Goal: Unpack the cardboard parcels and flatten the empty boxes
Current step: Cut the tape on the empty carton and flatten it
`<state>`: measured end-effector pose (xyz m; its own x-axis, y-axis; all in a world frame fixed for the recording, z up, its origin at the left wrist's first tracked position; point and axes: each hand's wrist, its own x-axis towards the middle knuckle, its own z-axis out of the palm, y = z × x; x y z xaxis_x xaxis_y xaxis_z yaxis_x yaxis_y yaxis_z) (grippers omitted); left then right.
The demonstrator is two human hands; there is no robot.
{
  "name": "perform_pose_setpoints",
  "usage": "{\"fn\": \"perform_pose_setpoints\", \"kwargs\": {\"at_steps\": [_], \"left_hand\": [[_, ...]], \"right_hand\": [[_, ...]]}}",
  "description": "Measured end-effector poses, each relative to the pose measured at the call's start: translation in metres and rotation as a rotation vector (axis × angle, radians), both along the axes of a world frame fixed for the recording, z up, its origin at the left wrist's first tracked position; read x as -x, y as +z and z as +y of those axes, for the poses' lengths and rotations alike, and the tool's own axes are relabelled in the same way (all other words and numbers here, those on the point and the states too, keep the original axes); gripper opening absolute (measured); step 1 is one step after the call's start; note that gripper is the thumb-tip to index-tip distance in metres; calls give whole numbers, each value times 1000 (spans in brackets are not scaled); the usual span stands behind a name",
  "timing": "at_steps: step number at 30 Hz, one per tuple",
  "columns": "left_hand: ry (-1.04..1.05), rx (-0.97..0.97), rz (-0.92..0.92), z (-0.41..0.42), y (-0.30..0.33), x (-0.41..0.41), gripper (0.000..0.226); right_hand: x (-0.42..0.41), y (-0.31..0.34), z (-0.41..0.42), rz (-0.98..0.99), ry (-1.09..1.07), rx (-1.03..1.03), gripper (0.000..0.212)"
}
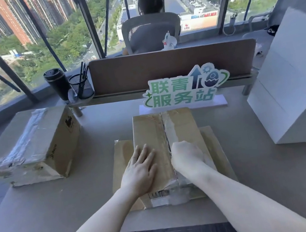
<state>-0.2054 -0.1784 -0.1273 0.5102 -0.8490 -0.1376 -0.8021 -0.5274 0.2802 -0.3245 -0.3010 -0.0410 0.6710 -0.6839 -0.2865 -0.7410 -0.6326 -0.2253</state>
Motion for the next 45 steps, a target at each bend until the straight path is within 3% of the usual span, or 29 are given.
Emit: {"fn": "perform_pose_setpoints", "kwargs": {"at_steps": [6, 14, 22, 28, 32, 35, 45], "left_hand": [[43, 52, 13, -1, -2, 5, 55], [23, 56, 4, -2, -7, 4, 55], [-64, 53, -14, 0, -7, 4, 56], [-136, 27, 18, -1, 1, -8, 57], [-266, -6, -44, 3, 8, -20, 60], [-297, -2, -38, 4, 5, -22, 59], [-290, 28, -9, 6, 0, -21, 60]], "right_hand": [[21, -13, 30, 112, -60, 10, 37], [53, -6, 73, 192, -146, 25, 30], [68, -7, 107, 129, -278, 37, 29], [95, -27, 114, -226, -548, -11, 21], [95, -51, 118, -605, -846, -345, 19], [86, -64, 122, -770, -1004, -447, 18], [69, -80, 131, -902, -1119, -358, 18]]}}
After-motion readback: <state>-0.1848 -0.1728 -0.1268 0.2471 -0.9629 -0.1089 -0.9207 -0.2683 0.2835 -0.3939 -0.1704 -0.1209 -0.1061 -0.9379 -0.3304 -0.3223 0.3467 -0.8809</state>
